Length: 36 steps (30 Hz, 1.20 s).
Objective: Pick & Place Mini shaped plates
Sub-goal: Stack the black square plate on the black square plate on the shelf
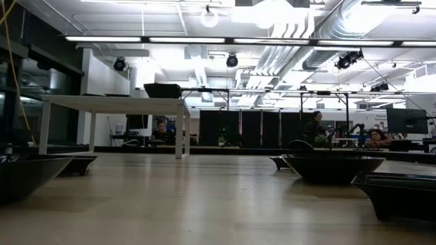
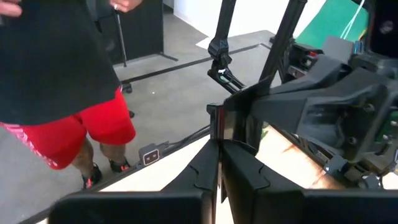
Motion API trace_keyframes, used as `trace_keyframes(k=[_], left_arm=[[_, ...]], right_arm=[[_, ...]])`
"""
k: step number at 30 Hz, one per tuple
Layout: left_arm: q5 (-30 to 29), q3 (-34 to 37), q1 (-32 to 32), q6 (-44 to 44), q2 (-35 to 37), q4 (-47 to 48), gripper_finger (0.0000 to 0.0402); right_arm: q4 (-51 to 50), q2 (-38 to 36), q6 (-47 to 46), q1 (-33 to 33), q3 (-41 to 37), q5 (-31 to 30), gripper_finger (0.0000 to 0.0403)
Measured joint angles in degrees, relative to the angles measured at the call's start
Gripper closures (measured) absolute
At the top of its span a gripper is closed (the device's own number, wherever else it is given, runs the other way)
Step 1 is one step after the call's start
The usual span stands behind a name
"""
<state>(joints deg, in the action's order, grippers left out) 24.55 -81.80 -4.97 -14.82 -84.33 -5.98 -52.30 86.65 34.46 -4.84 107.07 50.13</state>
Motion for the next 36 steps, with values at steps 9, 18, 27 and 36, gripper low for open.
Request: trace_keyframes(k=[9,18,27,36], left_arm=[[-0.06,0.0,0.0,-0.02,0.0,0.25,0.0401],[-1.15,0.0,0.09,-0.24,0.0,0.2,0.0401],[-7.41,0.0,0.09,-2.94,0.0,0.62,0.0401],[-30.57,0.07,0.13,-5.98,4.43,10.25,0.0401]], right_arm=[[0.73,-0.29,-5.67,0.02,0.0,0.24,0.0319],[0.73,-3.64,-6.1,-0.03,0.0,-6.12,0.0242],[1.6,-10.61,-10.31,-3.33,0.0,-21.88,0.0221],[-1.68,-15.75,-10.65,-6.06,0.0,-38.76,0.022]])
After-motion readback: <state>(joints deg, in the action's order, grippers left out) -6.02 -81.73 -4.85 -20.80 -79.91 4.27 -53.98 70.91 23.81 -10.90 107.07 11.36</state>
